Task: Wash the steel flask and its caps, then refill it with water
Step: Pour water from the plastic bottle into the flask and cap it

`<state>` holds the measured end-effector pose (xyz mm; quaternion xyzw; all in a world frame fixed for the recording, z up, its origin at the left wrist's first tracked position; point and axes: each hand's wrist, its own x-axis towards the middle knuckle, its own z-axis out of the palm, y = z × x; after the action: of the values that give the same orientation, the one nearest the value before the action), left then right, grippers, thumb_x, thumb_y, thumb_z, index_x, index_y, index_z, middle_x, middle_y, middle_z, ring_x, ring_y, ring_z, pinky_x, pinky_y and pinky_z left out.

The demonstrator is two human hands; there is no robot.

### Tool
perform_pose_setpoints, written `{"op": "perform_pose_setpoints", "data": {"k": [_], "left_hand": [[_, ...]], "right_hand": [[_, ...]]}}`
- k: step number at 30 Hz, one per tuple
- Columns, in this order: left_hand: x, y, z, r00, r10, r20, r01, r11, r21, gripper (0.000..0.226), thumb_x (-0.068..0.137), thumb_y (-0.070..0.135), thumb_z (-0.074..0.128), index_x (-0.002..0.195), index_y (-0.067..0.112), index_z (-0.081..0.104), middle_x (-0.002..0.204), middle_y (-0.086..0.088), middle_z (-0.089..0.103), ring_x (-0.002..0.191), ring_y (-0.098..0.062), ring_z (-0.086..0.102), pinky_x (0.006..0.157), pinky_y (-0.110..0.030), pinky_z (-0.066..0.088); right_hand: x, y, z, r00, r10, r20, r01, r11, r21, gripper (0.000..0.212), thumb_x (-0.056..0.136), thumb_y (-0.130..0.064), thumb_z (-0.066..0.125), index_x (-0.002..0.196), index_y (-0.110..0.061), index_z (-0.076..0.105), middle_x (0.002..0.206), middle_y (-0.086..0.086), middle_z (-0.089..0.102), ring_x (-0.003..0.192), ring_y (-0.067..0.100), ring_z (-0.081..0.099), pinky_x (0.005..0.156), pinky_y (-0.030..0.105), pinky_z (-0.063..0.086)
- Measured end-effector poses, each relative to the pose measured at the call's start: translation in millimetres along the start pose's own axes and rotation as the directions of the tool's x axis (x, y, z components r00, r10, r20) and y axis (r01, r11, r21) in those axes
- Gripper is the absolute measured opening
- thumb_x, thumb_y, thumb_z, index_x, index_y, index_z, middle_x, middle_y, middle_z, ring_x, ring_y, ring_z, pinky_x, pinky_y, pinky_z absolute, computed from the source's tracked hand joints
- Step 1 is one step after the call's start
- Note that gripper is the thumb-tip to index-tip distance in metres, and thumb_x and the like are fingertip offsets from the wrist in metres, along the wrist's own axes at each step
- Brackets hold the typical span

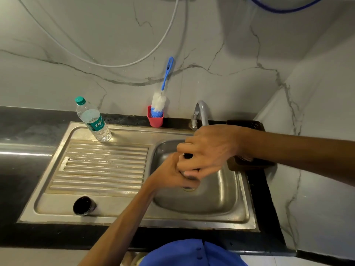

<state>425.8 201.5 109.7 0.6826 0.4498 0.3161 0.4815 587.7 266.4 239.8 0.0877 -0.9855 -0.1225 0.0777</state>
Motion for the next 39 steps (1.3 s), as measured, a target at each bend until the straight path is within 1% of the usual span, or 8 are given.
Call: {"op": "perform_pose_setpoints", "data": {"k": [6,10,15,19,24,28,35,39], "left_hand": [[6.2,-0.3,7.5,0.969,-0.068,-0.237,0.051,0.996,-0.077,0.061,0.066,-0.003,0.095,0.106,0.026,0.059,0.082,0.01,0.069,0.086,0.009,0.071,0.072,-0.014,0.056],[13.4,-13.5,32.3,0.814,-0.203,-0.545,0.124,0.976,-0.179,0.064,0.068,0.011,0.096,0.119,0.03,0.062,0.1,0.022,0.075,0.097,0.004,0.071,0.081,-0.016,0.057],[14.3,-37.4,60.3,0.685,-0.321,-0.654,0.236,0.947,-0.218,0.064,0.064,0.024,0.092,0.117,0.039,0.059,0.108,0.013,0.074,0.099,-0.006,0.071,0.088,-0.043,0.061],[5.2,-41.4,56.6,0.816,-0.323,-0.48,0.262,0.946,-0.19,0.079,0.062,0.031,0.098,0.125,0.043,0.051,0.118,0.018,0.07,0.105,0.001,0.068,0.087,-0.022,0.058],[-2.6,-26.1,4.1,0.984,-0.175,-0.028,0.175,0.984,-0.015,0.095,0.067,0.032,0.1,0.13,0.066,0.037,0.125,0.047,0.053,0.126,0.013,0.054,0.103,-0.013,0.048],[-6.9,-15.7,-9.5,0.987,-0.078,-0.144,0.073,0.996,-0.042,0.078,0.07,0.016,0.098,0.117,0.063,0.057,0.118,0.024,0.071,0.113,-0.005,0.069,0.097,-0.029,0.058],[-47.3,-11.5,-58.0,0.866,-0.151,-0.476,0.188,0.982,0.031,0.052,0.07,0.025,0.097,0.114,0.019,0.07,0.086,0.018,0.074,0.082,0.005,0.073,0.071,-0.012,0.056],[-102.9,-23.3,-105.0,0.723,-0.187,-0.665,0.24,0.971,-0.013,0.058,0.06,0.033,0.103,0.106,0.023,0.07,0.092,0.011,0.077,0.083,-0.002,0.073,0.073,-0.015,0.055]], "right_hand": [[12.2,0.9,23.8,0.932,0.356,0.075,-0.359,0.933,0.027,0.02,0.096,-0.038,0.056,0.098,-0.018,0.054,0.067,0.003,0.051,0.044,0.015,0.035,0.042,0.024,0.03],[22.1,-6.1,58.2,0.504,0.856,0.112,-0.857,0.512,-0.053,0.028,0.1,-0.047,0.042,0.112,-0.024,0.054,0.068,-0.004,0.056,0.055,0.016,0.051,0.052,0.024,0.02],[39.8,-23.1,89.3,0.016,0.983,0.184,-1.0,0.02,-0.021,0.034,0.104,-0.045,0.039,0.126,-0.024,0.054,0.078,-0.002,0.052,0.071,0.019,0.049,0.069,0.032,0.035],[25.3,-29.2,82.4,0.06,0.971,0.23,-0.998,0.062,-0.002,0.028,0.102,-0.048,0.04,0.111,-0.025,0.054,0.078,-0.004,0.054,0.07,0.017,0.05,0.069,0.031,0.036],[11.9,-31.0,50.4,0.448,0.893,0.038,-0.894,0.448,-0.007,0.02,0.093,-0.047,0.045,0.084,-0.03,0.039,0.057,-0.008,0.052,0.045,0.006,0.029,0.052,0.018,0.013],[31.4,-25.2,28.6,0.583,0.789,-0.194,-0.804,0.595,0.003,0.022,0.089,-0.043,0.049,0.079,-0.024,0.057,0.054,-0.007,0.05,0.047,0.008,0.028,0.053,0.018,0.008],[106.2,-20.0,37.9,0.411,0.87,-0.271,-0.88,0.456,0.13,0.025,0.096,-0.046,0.055,0.094,-0.022,0.061,0.07,-0.005,0.058,0.057,0.017,0.053,0.06,0.032,0.032],[169.2,-20.0,39.5,0.216,0.975,-0.059,-0.607,0.182,0.773,0.039,0.105,-0.052,0.037,0.094,-0.019,0.054,0.078,-0.006,0.06,0.073,0.018,0.06,0.069,0.041,0.051]]}}
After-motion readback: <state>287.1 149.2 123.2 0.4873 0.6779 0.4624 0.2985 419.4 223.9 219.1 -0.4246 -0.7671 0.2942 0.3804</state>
